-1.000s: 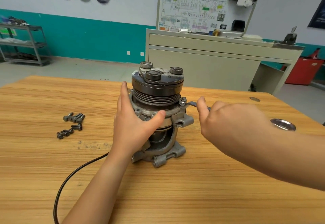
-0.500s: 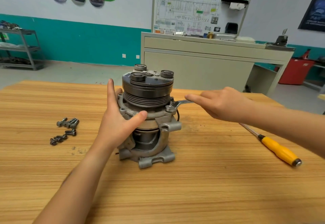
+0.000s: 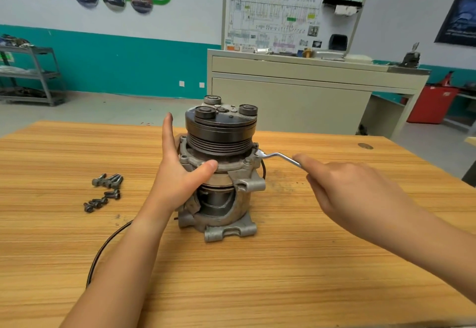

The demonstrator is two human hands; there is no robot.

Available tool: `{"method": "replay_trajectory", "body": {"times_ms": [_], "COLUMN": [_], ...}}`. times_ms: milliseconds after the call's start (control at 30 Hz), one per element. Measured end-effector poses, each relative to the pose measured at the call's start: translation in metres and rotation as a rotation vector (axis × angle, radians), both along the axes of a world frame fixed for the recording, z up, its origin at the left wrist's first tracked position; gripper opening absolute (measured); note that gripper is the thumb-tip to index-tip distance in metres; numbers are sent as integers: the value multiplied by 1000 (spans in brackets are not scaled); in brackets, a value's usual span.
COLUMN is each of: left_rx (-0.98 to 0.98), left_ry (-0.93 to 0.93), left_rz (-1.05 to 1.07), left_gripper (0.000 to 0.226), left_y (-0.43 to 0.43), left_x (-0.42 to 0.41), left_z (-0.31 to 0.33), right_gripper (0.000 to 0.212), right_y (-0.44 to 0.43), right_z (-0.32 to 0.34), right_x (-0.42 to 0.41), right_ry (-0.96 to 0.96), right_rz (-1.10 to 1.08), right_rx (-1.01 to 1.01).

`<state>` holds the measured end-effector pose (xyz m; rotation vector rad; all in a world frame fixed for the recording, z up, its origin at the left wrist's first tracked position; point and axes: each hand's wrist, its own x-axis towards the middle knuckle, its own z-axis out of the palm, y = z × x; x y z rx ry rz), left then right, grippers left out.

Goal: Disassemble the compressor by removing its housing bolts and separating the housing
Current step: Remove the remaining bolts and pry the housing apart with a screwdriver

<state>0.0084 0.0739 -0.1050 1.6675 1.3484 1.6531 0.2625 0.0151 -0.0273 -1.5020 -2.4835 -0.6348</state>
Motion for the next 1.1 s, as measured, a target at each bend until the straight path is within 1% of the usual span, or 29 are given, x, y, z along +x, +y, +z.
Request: {"method": "replay_trajectory", "body": {"times_ms": [133,300,433,500,600,700,833,900,967,1033,1100], "left_rx": [6,23,36,31,23,24,34,27,16,7,14], "left_ry": [-54,-72,-81,-102,-122,-121,-123,-115,-128,-143,-143], "left_rz": [-7,7,23,25,8,1,-20,-14,-9,-2,16], "left_gripper": [111,110,113,114,114,115,111,111,112,113,113], "left_y": [-6,-10,-9,-9,-9,-9,-9,-10,-11,-12,-13], "left_x": [6,11,13,13,12,13,11,12,13,13,13], "left_z": [0,1,-3,-3,-3,-3,-5,-5,-3,-1,-2], "right_gripper": [48,58,61,60,64,64,68,66,54,35,25], "right_y": [3,-16,-28,-27,-18,5,48,71,91,102,104], "right_z": [3,23,19,16,11,16,31,28,14,-8,-31], "right_x": [-17,-43,-78,-77,-56,-33,-1,8,7,-5,-20], "right_ry": [-64,-322,-380,-415,-476,-495,-491,-455,-333,-22,213], "right_rz": [-53,-181,-183,-172,-187,-92,78,140,257,379,404], "right_rx": [-64,-80,-179,-163,-76,-13,-24,-2,86,206,234]}}
